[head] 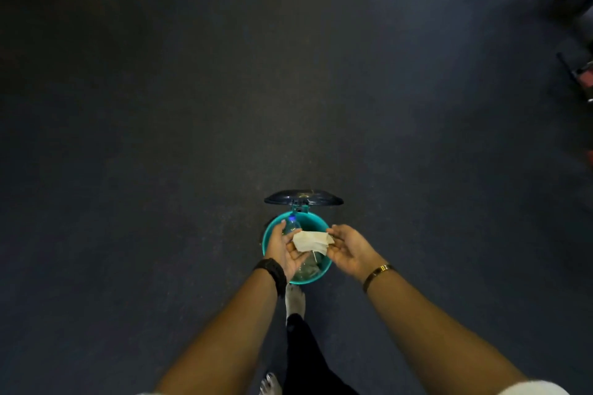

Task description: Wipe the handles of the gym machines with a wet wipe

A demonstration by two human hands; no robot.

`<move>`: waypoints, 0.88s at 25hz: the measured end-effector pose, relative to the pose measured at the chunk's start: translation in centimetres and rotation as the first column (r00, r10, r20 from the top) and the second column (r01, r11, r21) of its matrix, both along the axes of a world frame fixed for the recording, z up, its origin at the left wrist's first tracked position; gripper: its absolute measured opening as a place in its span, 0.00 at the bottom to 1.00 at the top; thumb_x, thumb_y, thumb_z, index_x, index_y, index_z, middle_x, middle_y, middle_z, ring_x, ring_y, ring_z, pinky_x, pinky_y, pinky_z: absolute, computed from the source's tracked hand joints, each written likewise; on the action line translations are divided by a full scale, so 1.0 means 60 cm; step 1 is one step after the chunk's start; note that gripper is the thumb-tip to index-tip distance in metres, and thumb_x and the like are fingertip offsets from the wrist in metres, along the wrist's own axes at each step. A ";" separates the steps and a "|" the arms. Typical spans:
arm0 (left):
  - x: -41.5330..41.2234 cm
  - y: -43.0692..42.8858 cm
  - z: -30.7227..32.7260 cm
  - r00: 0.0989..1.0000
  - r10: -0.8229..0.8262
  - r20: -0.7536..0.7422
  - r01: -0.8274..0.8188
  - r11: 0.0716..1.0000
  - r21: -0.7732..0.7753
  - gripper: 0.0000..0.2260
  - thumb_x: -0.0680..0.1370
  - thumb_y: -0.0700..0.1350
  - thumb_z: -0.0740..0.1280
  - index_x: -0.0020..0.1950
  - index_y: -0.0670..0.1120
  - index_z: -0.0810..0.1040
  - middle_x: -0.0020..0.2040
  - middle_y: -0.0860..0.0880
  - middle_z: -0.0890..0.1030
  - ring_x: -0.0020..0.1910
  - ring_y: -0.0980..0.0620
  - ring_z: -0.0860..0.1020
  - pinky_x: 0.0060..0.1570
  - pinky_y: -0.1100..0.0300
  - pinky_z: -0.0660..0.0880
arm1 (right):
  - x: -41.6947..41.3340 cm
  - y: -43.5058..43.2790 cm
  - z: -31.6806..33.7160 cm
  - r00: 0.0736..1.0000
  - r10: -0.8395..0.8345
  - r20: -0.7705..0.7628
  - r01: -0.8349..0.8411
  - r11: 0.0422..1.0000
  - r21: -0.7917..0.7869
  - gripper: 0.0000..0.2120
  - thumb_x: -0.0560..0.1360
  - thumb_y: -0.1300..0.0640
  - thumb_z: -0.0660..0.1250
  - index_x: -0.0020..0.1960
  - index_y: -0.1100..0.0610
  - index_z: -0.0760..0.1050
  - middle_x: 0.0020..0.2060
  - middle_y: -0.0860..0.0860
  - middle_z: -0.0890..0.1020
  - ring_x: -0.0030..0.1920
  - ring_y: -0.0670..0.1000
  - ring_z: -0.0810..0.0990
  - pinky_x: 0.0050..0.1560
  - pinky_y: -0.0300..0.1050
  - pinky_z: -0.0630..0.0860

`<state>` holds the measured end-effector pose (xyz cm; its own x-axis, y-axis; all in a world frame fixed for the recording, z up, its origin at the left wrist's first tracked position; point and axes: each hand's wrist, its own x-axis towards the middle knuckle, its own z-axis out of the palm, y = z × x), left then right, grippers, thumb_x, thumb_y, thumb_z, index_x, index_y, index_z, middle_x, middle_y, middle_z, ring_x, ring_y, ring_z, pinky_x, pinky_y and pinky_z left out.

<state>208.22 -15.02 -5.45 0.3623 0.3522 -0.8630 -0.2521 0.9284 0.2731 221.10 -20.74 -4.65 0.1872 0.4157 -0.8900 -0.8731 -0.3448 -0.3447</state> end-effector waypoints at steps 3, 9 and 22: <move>0.010 0.033 -0.031 1.000 -0.005 -0.006 0.005 1.000 -0.013 0.25 0.80 0.57 0.60 0.64 0.38 0.73 0.61 0.37 0.78 0.59 0.42 0.78 0.53 0.52 0.76 | 0.014 0.043 -0.022 0.999 -0.008 -0.038 0.007 1.000 -0.023 0.06 0.79 0.65 0.59 0.47 0.67 0.73 0.36 0.62 0.81 0.36 0.58 0.82 0.31 0.51 0.82; 0.044 0.097 -0.065 0.999 -0.025 -0.047 0.025 1.000 -0.009 0.19 0.78 0.57 0.61 0.53 0.42 0.75 0.63 0.37 0.76 0.50 0.45 0.79 0.48 0.54 0.76 | 0.053 0.114 -0.049 0.999 -0.015 0.032 0.018 0.996 -0.087 0.08 0.79 0.63 0.58 0.52 0.67 0.72 0.43 0.61 0.78 0.43 0.57 0.78 0.50 0.48 0.78; 0.009 0.127 -0.032 0.995 0.083 -0.054 -0.078 0.993 0.090 0.31 0.79 0.60 0.57 0.76 0.43 0.60 0.75 0.40 0.62 0.75 0.44 0.60 0.73 0.50 0.56 | 0.084 0.120 -0.032 0.980 0.021 0.200 0.008 0.990 -0.144 0.16 0.80 0.61 0.57 0.66 0.65 0.68 0.65 0.61 0.71 0.65 0.59 0.71 0.67 0.51 0.69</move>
